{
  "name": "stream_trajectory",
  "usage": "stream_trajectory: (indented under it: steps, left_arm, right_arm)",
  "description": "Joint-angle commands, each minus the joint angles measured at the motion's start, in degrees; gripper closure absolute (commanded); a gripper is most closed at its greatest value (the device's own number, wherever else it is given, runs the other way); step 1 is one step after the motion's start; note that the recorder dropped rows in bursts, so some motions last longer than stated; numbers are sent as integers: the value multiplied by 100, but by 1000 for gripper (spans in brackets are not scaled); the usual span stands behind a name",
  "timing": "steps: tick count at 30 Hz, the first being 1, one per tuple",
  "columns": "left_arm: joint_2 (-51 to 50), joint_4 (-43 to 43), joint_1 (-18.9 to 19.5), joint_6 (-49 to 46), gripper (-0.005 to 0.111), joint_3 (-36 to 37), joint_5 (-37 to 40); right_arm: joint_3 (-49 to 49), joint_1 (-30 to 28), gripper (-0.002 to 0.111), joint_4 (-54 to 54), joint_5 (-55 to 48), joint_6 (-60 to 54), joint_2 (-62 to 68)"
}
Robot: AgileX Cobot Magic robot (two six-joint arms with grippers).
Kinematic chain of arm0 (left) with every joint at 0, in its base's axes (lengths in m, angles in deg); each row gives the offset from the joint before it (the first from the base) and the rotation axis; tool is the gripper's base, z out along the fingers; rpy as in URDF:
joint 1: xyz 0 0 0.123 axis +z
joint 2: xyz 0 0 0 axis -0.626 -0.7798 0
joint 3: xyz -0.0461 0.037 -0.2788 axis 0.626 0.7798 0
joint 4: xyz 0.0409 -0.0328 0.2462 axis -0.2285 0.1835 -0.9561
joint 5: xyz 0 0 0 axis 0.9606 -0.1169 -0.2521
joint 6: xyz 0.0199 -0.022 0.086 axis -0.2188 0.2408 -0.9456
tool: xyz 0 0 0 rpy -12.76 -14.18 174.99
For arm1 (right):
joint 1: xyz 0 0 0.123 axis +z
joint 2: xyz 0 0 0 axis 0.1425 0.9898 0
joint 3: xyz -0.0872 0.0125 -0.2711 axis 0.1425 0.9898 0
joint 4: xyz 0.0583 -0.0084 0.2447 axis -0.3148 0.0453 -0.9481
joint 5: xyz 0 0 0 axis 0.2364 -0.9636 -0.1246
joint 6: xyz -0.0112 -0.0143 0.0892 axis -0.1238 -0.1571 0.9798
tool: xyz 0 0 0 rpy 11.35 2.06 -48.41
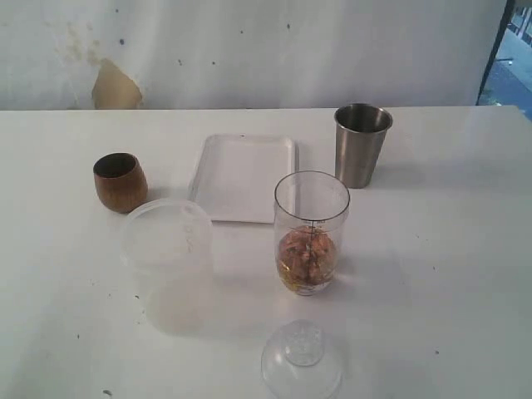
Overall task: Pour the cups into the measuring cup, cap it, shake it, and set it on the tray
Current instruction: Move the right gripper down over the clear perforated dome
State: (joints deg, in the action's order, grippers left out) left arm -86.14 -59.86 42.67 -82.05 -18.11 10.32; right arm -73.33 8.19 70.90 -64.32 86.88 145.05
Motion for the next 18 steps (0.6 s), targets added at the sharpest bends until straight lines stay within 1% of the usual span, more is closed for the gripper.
stream_trajectory:
  steps: [1,2,4,7,9,12,16,18]
  left_arm:
    - [32,53,8,21,107,25,-38]
    - [32,53,8,21,107,25,-38]
    - [32,53,8,21,107,25,-38]
    - [32,53,8,21,107,25,-38]
    - [32,53,8,21,107,25,-38]
    - [32,53,8,21,107,25,-38]
    - [32,53,8,21,107,25,-38]
    - [32,6,8,19,107,25,-38]
  right_arm:
    - [-314,0,108,-4131,-1706,-3719,164]
    - [-405,0,108,-4644,-2309,-4094,224]
    - [-518,-4,108,-5446,-3166,-4313,287]
    - [-531,9,108,-6442,-3187,-4351,301]
    - [-497,175,108,-6829,-3187,-4537,301]
    - [-349,825,108,-7061,-3187,-5001,301]
    - [-103,1752,108,-6967,-3187,-5007,301]
    - [39,2106,106,-6967,-3187,-5041,301]
